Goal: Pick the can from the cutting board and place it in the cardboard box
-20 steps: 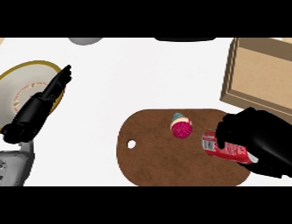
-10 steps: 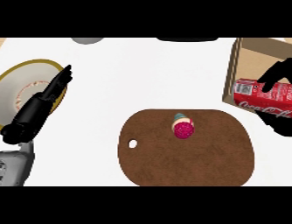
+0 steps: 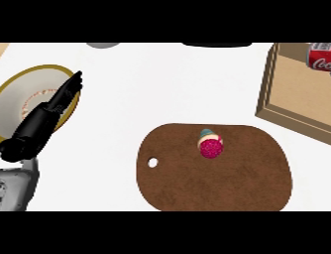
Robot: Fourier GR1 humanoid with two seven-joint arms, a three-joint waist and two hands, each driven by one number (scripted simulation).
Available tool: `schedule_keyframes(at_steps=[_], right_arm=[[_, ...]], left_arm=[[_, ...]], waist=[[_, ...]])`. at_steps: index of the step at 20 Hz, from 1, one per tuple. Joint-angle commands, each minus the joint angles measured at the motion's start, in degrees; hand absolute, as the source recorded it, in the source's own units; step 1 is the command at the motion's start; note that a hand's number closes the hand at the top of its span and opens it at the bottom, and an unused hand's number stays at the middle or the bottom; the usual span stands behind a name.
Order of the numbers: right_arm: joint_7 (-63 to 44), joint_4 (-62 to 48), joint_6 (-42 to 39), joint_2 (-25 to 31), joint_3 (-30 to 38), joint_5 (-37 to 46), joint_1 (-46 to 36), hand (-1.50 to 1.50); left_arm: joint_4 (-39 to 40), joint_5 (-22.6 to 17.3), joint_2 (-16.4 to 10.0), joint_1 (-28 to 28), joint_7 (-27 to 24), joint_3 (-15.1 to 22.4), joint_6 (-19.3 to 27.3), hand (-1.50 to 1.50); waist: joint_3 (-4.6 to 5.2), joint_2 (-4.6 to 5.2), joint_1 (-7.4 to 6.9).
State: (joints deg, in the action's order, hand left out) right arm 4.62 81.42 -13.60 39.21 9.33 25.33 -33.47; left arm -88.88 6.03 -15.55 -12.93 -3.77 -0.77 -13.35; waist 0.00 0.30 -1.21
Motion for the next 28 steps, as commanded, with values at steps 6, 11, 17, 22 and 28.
schedule_keyframes(at_steps=[6, 11, 17, 22, 28], right_arm=[[9.1, -24.7, -7.7, 7.5, -7.0, 9.4, -7.3, 1.50], [18.3, -39.9, -9.0, 9.4, -8.9, 13.3, -13.1, 1.50], [26.3, -51.4, -11.4, 12.0, -13.5, 19.8, -15.7, -1.50], [41.1, -56.9, -13.0, 12.7, -13.5, 19.5, -17.8, -1.50], [42.1, -61.6, -18.3, 6.5, 1.8, 1.1, -20.9, -1.50]], left_arm=[[1.4, 1.6, 1.2, -2.8, 0.2, 1.0, 0.6, 0.00], [0.8, 1.9, 2.6, -3.7, 1.7, 2.1, 0.8, 0.00], [1.9, 2.1, 3.3, -1.4, -1.1, 2.3, 0.8, 0.00], [0.7, 2.6, 2.7, -0.2, -0.9, 2.3, 0.3, 0.00], [1.6, 2.2, 2.6, -2.3, -0.7, 1.0, 1.0, 0.00]], waist=[[-0.02, 0.71, -1.29], [-0.10, 0.78, -1.81], [-0.12, 0.97, -2.32], [-0.19, 0.83, -2.05], [-0.38, 0.56, -0.75]])
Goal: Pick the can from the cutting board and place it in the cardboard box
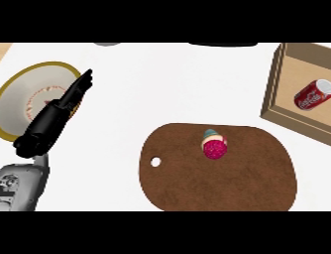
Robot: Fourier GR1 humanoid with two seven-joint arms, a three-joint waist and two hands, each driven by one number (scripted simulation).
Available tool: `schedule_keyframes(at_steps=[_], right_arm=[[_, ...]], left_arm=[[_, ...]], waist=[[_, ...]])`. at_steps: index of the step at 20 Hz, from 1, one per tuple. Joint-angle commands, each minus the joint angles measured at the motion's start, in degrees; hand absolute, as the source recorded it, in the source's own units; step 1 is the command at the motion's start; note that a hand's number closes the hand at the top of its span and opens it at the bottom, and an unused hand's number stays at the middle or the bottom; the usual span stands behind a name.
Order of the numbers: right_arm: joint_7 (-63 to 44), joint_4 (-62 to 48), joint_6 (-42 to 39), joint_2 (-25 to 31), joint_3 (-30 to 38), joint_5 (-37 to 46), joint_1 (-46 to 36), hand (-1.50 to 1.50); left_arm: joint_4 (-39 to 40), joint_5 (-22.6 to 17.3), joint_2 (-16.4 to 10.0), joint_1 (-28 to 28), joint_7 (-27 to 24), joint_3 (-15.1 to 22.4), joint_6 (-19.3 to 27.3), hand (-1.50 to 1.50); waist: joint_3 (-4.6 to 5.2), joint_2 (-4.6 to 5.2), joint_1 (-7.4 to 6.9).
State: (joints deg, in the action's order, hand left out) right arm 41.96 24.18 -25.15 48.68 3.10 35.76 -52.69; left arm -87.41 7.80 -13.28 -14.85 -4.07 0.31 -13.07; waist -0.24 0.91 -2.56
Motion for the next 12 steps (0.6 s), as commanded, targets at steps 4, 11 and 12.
schedule_keyframes(at_steps=[4, 11, 12], right_arm=[[-5.5, -12.2, -13.5, -2.5, 17.6, -19.4, -5.5, -1.50], [-16.3, -19.0, -13.9, 5.2, 25.3, -26.3, -8.1, -1.50], [-15.2, -19.0, -15.3, 6.1, 25.8, -26.8, -6.6, -1.50]], left_arm=[[-1.4, -0.5, -0.1, 0.4, 1.0, 0.0, -0.4, 0.00], [0.0, 0.2, -0.1, -1.1, -0.2, 0.2, -0.6, 0.00], [-0.6, 0.8, 1.0, 0.5, -0.2, 0.7, 0.8, 0.00]], waist=[[-0.04, -0.34, -0.11], [-0.09, 0.88, -0.81], [-0.12, 0.78, -0.78]])
